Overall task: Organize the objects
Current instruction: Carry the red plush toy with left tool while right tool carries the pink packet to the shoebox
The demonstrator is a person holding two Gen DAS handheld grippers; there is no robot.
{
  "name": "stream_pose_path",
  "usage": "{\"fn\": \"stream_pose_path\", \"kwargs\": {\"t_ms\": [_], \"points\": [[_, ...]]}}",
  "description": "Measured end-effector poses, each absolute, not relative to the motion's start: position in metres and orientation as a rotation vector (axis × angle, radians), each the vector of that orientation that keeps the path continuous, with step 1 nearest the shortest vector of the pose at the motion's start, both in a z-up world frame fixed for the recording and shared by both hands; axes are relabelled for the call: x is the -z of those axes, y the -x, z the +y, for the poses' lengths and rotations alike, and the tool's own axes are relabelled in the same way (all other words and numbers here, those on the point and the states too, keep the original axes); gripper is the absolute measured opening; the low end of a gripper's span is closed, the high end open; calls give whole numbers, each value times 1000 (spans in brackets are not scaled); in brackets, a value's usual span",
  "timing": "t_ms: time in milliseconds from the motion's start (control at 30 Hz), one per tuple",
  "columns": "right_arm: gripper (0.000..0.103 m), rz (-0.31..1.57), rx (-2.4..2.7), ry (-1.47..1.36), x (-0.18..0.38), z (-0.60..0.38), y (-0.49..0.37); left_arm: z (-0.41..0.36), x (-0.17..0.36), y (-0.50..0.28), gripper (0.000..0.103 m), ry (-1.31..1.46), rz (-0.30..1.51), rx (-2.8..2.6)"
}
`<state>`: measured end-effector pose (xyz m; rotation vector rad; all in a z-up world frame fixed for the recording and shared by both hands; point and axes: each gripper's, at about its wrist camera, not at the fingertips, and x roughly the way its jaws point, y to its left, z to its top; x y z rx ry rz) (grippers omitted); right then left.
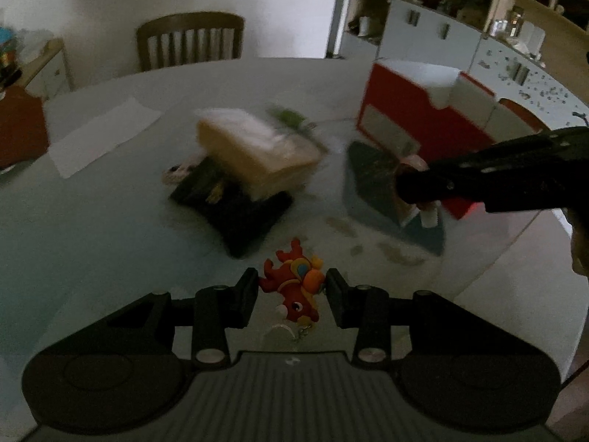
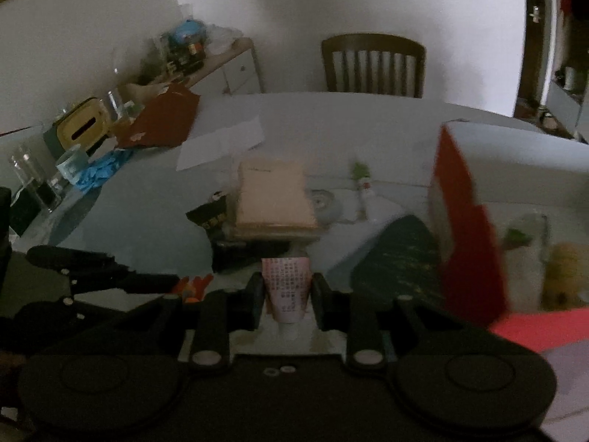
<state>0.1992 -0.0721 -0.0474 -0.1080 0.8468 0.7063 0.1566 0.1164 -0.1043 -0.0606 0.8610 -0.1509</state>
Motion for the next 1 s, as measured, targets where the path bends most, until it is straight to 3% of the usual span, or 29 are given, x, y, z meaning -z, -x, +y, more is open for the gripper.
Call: {"fn": "stream_pose_path", "kwargs": {"t_ms": [567,1000], "points": [[26,738,-568,29,-2,-184,-219,20,39,-192,39,-10,750,302],[26,721,-451,-1,5,-263,-283,-58,26,-248,39,-89,718,326]]}}
